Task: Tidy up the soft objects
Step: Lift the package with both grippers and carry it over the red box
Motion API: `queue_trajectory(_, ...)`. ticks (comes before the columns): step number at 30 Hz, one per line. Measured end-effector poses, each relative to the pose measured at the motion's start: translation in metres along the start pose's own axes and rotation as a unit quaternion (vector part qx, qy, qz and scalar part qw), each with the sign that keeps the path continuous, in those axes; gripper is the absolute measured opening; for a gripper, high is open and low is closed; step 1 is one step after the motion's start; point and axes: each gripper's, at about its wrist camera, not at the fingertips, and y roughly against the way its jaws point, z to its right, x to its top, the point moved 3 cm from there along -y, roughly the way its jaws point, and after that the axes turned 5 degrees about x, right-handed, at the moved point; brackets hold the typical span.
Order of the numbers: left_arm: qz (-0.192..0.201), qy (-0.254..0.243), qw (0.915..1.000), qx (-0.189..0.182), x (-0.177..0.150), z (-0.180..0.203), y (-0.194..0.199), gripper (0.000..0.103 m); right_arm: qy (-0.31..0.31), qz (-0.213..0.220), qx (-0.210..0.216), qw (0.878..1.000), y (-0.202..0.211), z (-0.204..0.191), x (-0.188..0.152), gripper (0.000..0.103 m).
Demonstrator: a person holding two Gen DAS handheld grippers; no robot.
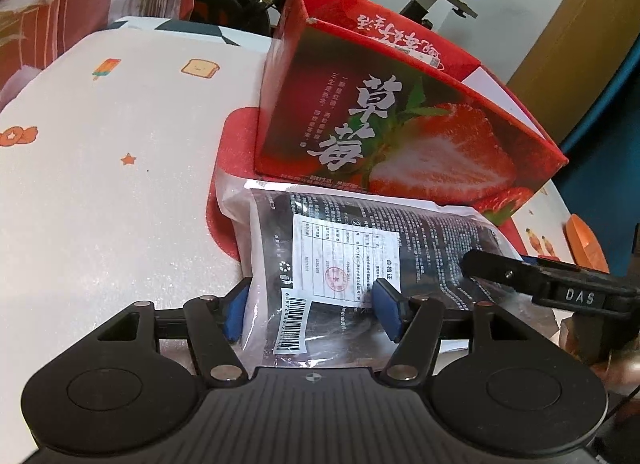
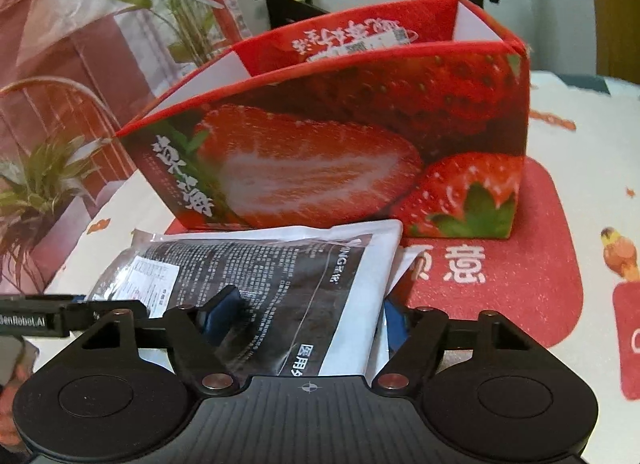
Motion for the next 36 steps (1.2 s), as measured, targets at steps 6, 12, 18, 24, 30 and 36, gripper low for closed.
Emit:
queue_trajectory(6,-0.013,0.015,0.9997,-0.012,0.006,-0.007,0.0,0.066,0.021,0.001,-0.003,1.0,-0.002,-0.003,0.0,0.066)
queue_trajectory(12,0.018,0.031,0.9993,-0.012,0.028,-0.019,0.013,0.067,0.01,0.0,0.004,1.0,-0.003,0.002,-0.003,0.066)
queue_trajectory(18,-0.016,0.056,0.9983,-0.009,0.031,-0.03,-0.011,0.066,0.013,-0.001,0.005,1.0,-0.003,0.002,-0.003,0.066)
queue_trajectory(24,-0.024,0.053,0.9973,-0.045,0.027,-0.016,-0.015,0.067,0.037,-0.004,-0.01,0.999,-0.002,-0.006,-0.001,0.066)
queue_trajectory(30,-0.013,0.039,0.9984,-0.039,0.026,-0.013,-0.001,0.066,0.067,0.009,-0.008,0.998,0.011,-0.022,0.006,0.06)
queue_trajectory(36,0.012,0.035,0.9987,-0.036,0.028,-0.014,0.024,0.066,0.091,0.033,0.008,0.995,0.031,-0.034,0.013,0.056)
